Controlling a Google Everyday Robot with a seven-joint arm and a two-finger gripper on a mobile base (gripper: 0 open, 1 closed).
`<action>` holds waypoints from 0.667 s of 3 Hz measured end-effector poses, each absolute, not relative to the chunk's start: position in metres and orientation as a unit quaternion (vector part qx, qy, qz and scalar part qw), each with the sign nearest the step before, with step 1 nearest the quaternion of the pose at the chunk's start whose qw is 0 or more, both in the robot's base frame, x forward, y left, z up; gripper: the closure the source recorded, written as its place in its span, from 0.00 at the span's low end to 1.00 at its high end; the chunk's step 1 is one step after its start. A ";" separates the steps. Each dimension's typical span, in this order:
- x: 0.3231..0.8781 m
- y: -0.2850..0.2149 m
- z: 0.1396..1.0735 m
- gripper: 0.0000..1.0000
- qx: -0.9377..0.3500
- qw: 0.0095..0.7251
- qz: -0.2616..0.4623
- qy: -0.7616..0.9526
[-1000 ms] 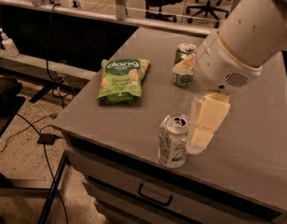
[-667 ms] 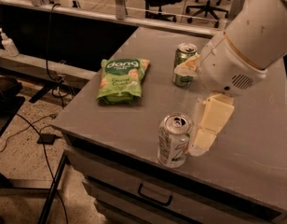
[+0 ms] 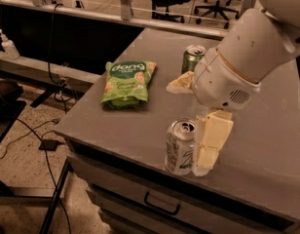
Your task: Pick 7up can
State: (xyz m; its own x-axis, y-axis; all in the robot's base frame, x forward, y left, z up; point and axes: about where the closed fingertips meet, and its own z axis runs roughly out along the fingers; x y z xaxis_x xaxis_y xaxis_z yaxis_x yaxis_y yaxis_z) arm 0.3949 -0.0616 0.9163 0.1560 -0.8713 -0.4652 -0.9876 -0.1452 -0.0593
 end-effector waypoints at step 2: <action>0.394 -0.059 0.919 0.38 -0.740 0.182 0.158 0.627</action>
Offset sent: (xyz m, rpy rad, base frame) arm -0.0004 0.0011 0.0013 -0.0003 -0.0051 0.0012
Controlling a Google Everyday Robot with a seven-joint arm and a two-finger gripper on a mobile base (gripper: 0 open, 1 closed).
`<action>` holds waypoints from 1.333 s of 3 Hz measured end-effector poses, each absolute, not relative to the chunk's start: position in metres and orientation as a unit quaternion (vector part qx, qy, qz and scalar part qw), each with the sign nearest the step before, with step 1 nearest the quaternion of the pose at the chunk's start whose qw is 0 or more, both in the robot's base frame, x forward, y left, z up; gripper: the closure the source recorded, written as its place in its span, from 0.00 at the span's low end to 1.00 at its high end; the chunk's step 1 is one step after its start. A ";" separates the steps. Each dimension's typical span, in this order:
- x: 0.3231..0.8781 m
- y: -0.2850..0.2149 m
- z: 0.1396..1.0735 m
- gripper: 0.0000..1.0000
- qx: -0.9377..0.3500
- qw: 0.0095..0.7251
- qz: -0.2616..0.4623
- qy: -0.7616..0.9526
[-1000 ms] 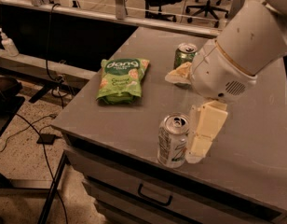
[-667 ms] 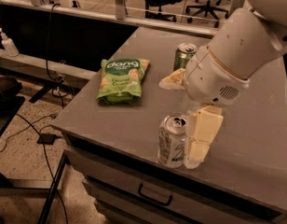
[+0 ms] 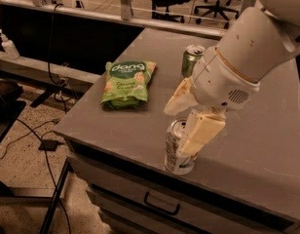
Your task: Pick 7up can
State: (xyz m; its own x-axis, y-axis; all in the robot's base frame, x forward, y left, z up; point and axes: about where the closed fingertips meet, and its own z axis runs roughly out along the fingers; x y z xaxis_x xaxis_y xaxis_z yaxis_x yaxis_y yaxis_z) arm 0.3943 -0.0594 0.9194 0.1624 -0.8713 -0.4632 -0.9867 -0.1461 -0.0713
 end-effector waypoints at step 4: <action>0.389 -0.056 0.997 1.00 -0.735 0.236 0.150 0.618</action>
Offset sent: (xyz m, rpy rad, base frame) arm 0.0000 0.0020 0.0066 0.0210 -0.0124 0.0062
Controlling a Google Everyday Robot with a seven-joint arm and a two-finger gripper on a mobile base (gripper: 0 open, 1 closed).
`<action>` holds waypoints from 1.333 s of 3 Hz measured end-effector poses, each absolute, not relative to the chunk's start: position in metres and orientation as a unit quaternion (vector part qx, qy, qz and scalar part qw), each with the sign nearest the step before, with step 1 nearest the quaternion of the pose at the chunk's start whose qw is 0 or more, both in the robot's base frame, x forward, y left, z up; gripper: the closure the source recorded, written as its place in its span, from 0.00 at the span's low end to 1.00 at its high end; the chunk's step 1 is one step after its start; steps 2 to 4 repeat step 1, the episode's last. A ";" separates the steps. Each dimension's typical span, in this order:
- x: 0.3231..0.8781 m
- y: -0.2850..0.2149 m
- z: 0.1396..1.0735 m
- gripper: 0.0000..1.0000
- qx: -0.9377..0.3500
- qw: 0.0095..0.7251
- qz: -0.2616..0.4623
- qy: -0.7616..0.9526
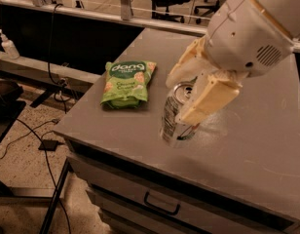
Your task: Pick 7up can
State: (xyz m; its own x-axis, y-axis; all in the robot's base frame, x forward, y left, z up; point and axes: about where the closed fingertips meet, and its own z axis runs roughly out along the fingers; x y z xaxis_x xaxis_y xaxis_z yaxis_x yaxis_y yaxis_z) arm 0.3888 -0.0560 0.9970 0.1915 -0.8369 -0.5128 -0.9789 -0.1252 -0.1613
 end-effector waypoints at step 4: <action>0.388 -0.055 1.005 1.00 -0.735 0.242 0.146 0.616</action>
Offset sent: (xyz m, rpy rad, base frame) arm 0.0000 0.0000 0.0000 0.0000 0.0000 0.0000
